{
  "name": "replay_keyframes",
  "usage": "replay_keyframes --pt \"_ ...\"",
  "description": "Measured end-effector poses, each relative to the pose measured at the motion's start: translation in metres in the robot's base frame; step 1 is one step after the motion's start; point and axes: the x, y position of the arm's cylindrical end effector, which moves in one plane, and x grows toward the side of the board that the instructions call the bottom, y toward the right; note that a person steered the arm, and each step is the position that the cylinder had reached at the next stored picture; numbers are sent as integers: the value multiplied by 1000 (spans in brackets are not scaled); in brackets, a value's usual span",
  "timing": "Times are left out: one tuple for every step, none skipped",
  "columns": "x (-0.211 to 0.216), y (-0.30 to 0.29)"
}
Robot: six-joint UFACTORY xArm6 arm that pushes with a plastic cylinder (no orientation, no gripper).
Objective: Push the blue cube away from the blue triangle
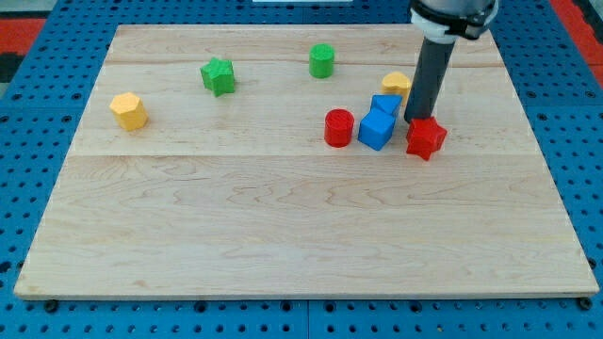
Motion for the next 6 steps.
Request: replay_keyframes --pt "-3 7" --pt "-23 17" --pt "-32 1" --pt "-19 -43" --pt "10 -78" --pt "44 -100"
